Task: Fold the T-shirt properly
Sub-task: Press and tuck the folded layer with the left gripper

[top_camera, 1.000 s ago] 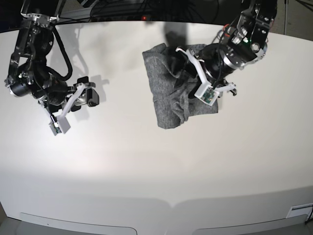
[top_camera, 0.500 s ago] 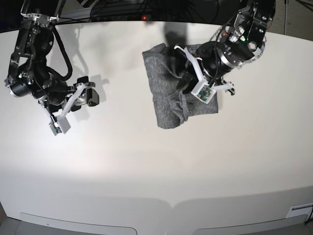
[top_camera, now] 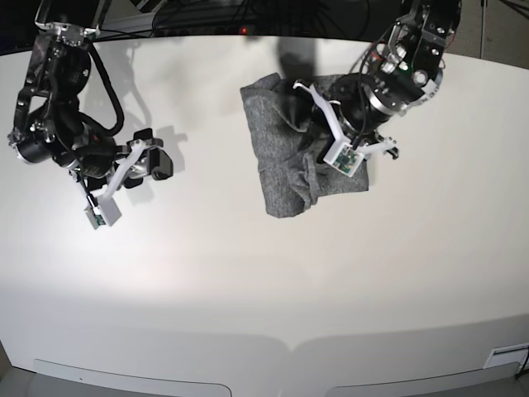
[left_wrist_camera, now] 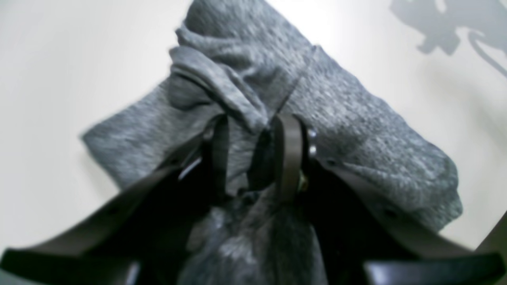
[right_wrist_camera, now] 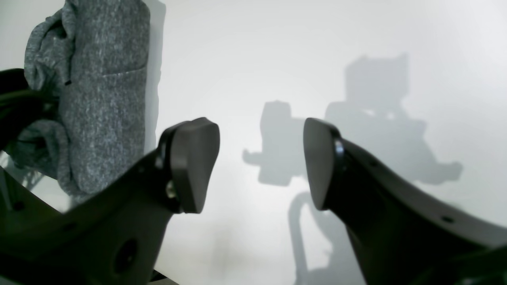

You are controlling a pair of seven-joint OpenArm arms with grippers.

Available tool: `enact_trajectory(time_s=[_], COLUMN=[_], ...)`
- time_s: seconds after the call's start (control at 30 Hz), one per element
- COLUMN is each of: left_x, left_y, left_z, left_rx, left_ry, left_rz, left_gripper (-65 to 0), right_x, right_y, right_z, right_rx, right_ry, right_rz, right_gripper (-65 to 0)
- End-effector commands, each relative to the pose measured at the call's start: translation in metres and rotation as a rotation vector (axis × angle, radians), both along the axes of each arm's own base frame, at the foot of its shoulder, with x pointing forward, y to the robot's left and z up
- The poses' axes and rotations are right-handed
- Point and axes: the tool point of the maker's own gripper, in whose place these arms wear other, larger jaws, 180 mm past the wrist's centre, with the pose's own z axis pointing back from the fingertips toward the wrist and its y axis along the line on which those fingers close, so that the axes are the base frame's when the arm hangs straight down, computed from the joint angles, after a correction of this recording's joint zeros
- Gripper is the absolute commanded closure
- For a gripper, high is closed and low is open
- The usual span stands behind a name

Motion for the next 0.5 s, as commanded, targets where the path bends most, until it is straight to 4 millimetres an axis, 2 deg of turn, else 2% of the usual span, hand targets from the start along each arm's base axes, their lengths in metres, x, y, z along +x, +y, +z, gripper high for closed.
enact_trajectory(time_s=[0.0,0.1,0.33,0.4,0.47], left_x=[0.007,0.005,0.016,0.021,0.025], left_y=[-0.004,-0.007,-0.008,-0.006,-0.003], left_z=[0.006,-0.007,0.000,0.003,0.005], left_rx=[-0.020,0.009,0.012,0.011,0.015], left_ry=[-0.029,-0.005,-0.039,-0.048,-0.055], left_rz=[0.010,0.015,0.029,0.050,0.073], left_gripper=[-19.4,-19.4,-18.3,-13.6,-3.8], right_x=[0.008,0.008,0.008,0.008,0.008], right_y=[-0.002,-0.002,-0.002,-0.002,-0.002], right_z=[0.013,0.013,0.013,0.013,0.013], right_rx=[0.000,-0.001,-0.004,-0.004,-0.004], right_ry=[-0.049,-0.048,-0.048,-0.048,-0.048], right_rz=[0.006,0.006,0.005,0.005,0.005], right_gripper=[-37.3,-37.3,-37.3,-37.3,-37.3])
